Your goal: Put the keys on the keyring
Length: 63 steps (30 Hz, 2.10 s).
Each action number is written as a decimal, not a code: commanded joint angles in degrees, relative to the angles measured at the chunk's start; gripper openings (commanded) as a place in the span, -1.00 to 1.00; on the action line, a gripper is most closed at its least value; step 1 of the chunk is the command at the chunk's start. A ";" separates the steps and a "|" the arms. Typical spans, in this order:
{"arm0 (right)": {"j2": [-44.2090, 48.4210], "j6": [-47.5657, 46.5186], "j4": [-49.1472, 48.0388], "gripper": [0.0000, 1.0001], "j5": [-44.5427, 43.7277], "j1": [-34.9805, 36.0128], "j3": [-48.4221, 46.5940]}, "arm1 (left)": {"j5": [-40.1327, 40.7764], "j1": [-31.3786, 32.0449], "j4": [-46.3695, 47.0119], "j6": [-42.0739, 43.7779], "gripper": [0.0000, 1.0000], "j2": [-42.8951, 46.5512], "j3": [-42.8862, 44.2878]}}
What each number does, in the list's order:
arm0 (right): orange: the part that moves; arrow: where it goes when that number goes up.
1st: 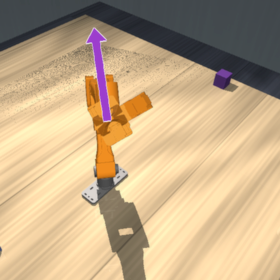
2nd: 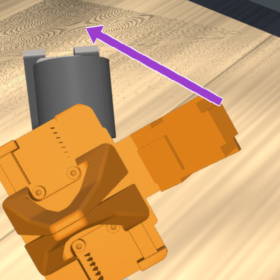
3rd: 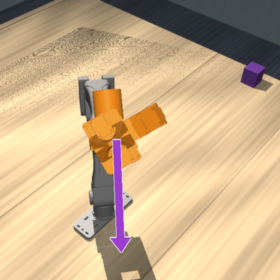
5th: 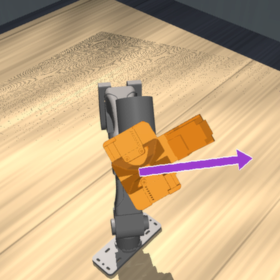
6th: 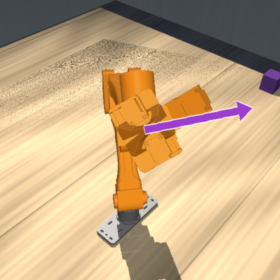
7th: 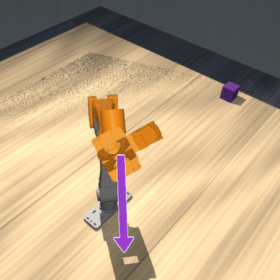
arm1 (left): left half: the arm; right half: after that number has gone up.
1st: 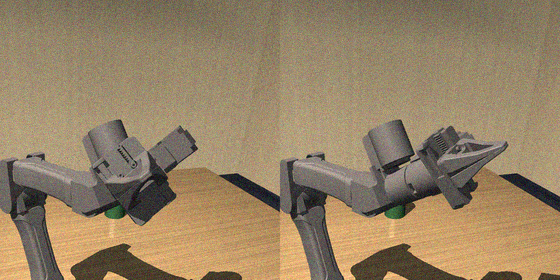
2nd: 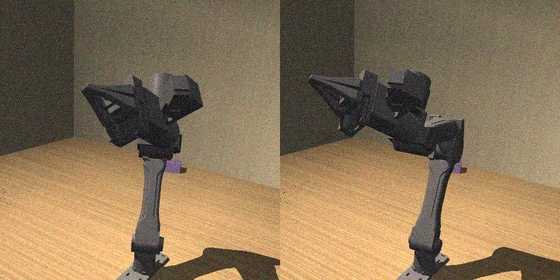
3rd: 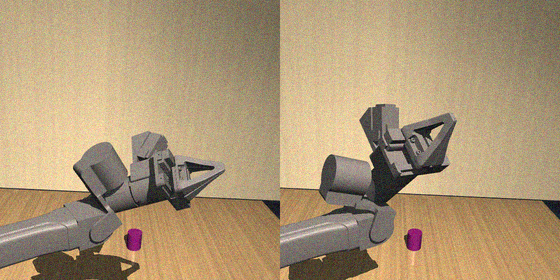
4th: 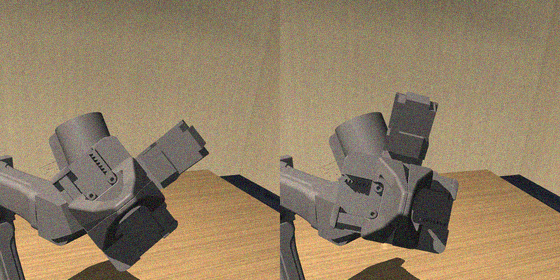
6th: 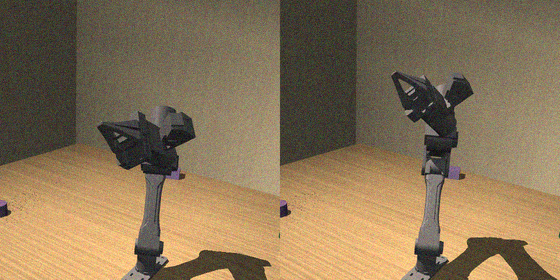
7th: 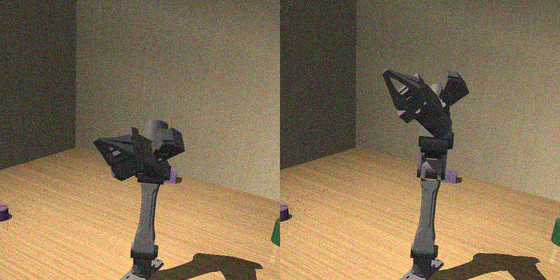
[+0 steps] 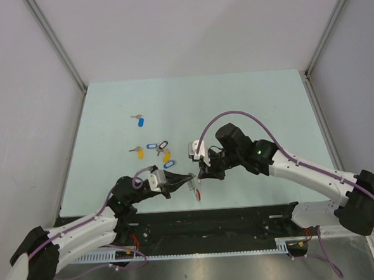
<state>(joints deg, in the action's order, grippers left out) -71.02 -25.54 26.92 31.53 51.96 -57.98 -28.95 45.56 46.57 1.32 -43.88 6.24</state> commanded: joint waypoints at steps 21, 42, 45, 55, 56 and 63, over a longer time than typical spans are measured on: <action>2.38 0.14 -1.78 -1.00 0.73 0.24 -0.03 | -1.56 -0.56 5.47 -2.73 -0.99 -1.12 2.11; 2.91 -0.48 -1.78 -1.00 3.71 0.24 0.23 | -2.25 -1.26 8.10 -4.66 -0.99 -2.35 1.93; 2.65 -0.56 -1.78 -1.00 4.33 0.33 0.23 | -2.16 -1.44 9.15 -5.45 -0.99 -2.62 1.76; 3.35 0.66 -3.80 -1.00 4.51 0.24 0.58 | -1.64 -1.53 9.69 -6.59 -0.99 -3.93 2.28; 3.44 0.93 -4.06 -1.00 4.33 0.33 0.67 | -1.46 -1.53 9.51 -6.60 -0.99 -3.93 2.37; 3.70 2.78 -6.00 -1.00 2.22 0.50 1.11 | -0.23 -1.53 6.53 -6.51 -0.99 -3.14 3.07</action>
<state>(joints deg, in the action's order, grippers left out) -69.04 -24.40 25.74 33.17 51.90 -57.01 -30.30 44.31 52.23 -4.58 -47.62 6.24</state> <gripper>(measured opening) 0.009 0.005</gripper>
